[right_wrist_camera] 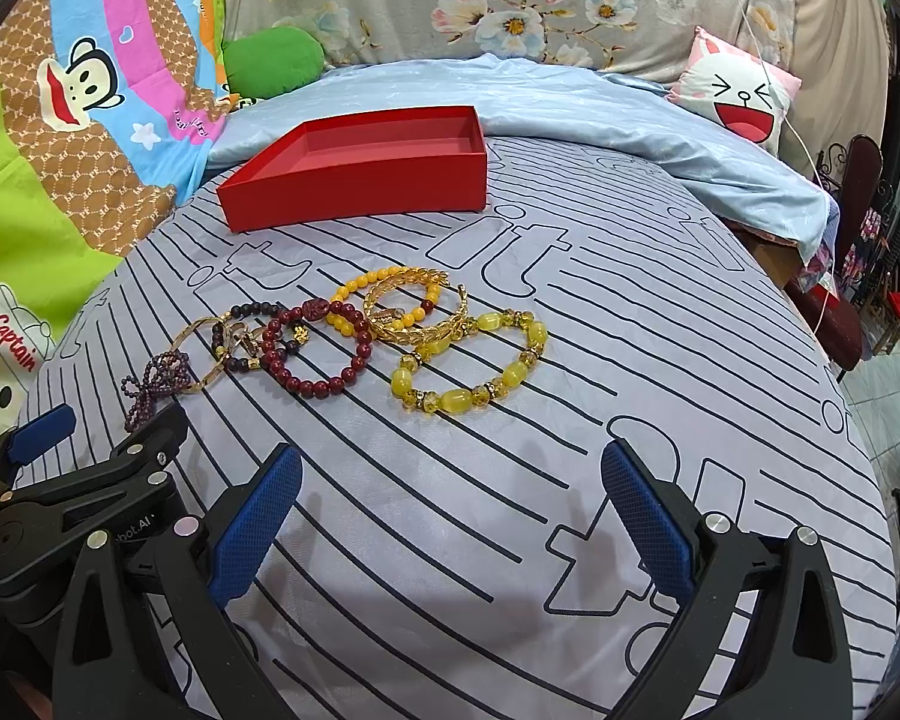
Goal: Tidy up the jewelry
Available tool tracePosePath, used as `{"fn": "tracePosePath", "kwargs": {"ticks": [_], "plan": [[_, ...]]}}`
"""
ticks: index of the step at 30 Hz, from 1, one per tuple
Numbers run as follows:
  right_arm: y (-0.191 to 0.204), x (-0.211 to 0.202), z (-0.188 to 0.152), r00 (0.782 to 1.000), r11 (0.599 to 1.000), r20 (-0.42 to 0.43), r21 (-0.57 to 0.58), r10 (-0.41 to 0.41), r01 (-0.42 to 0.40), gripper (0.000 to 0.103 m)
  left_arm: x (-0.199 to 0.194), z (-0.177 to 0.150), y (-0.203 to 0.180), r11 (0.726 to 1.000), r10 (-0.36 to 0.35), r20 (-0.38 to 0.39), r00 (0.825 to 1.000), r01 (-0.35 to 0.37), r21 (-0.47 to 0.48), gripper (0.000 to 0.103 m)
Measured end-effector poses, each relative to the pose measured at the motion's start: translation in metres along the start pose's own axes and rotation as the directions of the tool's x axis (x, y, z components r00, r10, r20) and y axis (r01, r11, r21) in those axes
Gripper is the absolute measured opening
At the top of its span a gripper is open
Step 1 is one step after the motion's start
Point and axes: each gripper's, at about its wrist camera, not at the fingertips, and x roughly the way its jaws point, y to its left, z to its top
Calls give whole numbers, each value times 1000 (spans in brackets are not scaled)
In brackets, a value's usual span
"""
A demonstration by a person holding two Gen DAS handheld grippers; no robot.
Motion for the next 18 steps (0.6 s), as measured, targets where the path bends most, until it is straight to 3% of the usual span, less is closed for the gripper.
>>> {"fn": "tracePosePath", "kwargs": {"ticks": [18], "plan": [[-2,0,6,1000,1000,18,6,4,-4,96,-1,12,6,999,-29,12,1000,29,-29,94]]}}
